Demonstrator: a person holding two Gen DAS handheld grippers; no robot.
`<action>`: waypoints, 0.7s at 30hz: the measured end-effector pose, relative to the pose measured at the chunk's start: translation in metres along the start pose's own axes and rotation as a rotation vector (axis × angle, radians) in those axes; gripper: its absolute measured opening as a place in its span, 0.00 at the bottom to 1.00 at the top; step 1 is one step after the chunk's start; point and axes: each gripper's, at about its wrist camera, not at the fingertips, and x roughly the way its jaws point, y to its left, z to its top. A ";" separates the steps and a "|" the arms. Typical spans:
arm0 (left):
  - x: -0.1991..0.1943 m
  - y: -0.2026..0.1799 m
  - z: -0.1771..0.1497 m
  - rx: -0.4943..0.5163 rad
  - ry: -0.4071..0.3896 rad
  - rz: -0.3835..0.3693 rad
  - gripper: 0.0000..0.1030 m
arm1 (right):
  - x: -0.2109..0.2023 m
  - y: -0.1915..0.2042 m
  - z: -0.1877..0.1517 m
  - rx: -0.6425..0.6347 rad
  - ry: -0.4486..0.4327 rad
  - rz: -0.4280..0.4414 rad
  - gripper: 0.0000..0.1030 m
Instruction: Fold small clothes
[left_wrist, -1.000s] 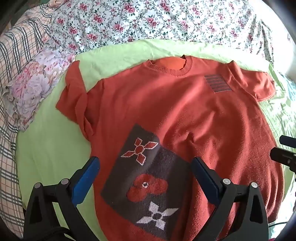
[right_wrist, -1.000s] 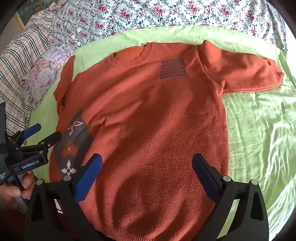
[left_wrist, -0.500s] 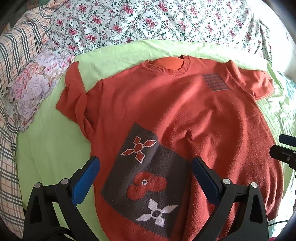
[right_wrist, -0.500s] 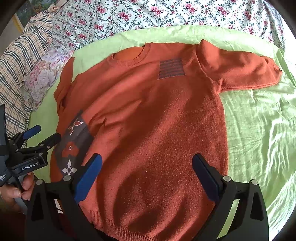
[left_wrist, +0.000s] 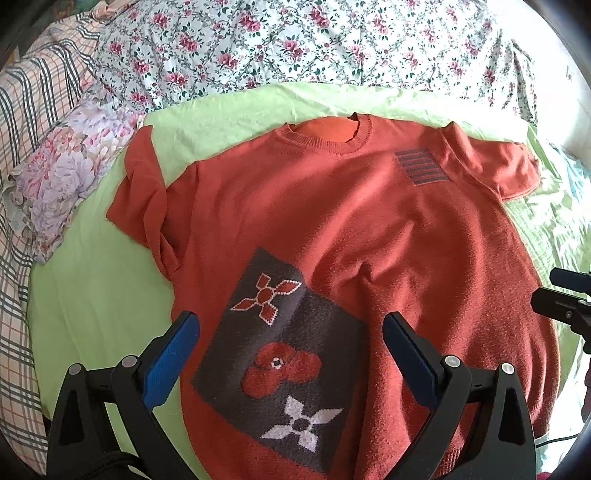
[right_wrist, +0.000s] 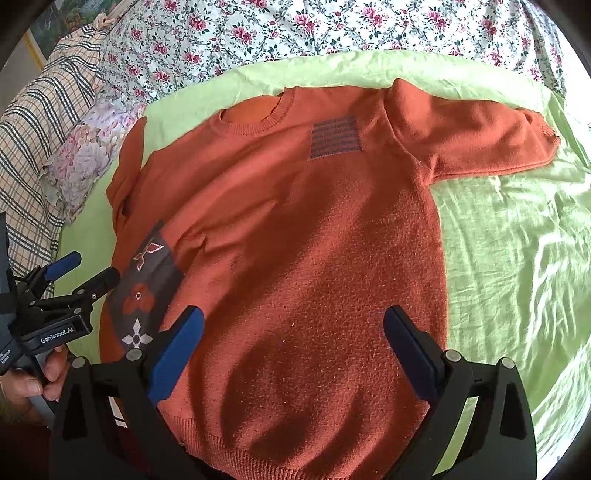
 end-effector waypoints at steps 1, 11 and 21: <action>0.000 0.000 0.000 0.002 0.013 -0.001 0.97 | 0.001 -0.001 0.000 0.012 0.021 0.011 0.95; 0.001 -0.001 0.000 0.003 -0.028 -0.022 0.97 | 0.011 0.003 0.000 -0.005 0.083 -0.019 0.95; 0.005 0.001 0.001 -0.022 -0.013 -0.075 0.97 | 0.022 0.004 0.005 -0.018 0.091 0.003 0.95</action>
